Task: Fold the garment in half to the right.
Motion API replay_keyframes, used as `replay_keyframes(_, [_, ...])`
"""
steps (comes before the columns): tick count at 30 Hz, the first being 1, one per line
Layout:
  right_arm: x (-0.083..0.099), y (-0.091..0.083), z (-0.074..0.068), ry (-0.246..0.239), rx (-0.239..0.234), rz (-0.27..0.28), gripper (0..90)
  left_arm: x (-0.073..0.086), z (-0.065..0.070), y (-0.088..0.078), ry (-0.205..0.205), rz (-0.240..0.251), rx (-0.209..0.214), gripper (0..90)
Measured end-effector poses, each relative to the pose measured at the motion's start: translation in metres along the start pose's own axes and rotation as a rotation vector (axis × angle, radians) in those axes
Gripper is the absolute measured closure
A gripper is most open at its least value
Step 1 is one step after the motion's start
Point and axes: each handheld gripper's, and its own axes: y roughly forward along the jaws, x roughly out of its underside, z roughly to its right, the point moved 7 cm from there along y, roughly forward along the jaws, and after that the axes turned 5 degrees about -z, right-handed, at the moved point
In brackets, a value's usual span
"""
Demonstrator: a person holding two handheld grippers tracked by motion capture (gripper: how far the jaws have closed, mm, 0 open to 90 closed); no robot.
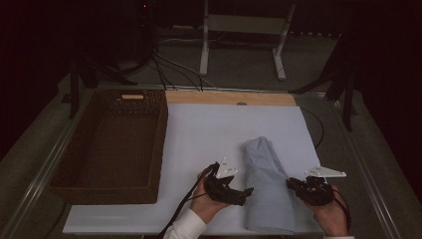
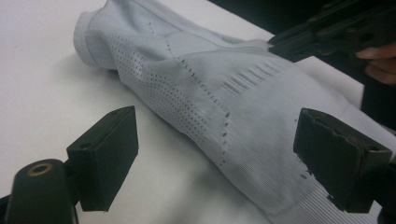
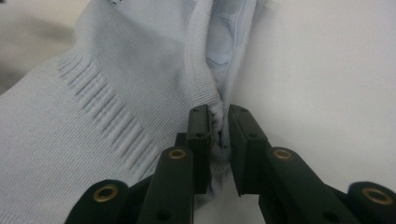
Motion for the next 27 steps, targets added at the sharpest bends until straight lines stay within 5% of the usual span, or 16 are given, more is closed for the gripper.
replay_keyframes(19, [0.0, 0.0, 0.001, -0.004, -0.001, -0.003, 76.9, 0.005, 0.002, 0.029, 0.011, -0.071, -0.003, 14.4])
replay_keyframes(27, [0.0, -0.001, 0.004, 0.006, 0.03, -0.001, 57.3, 0.008, 0.004, 0.035, 0.009, -0.101, 0.013, 16.9])
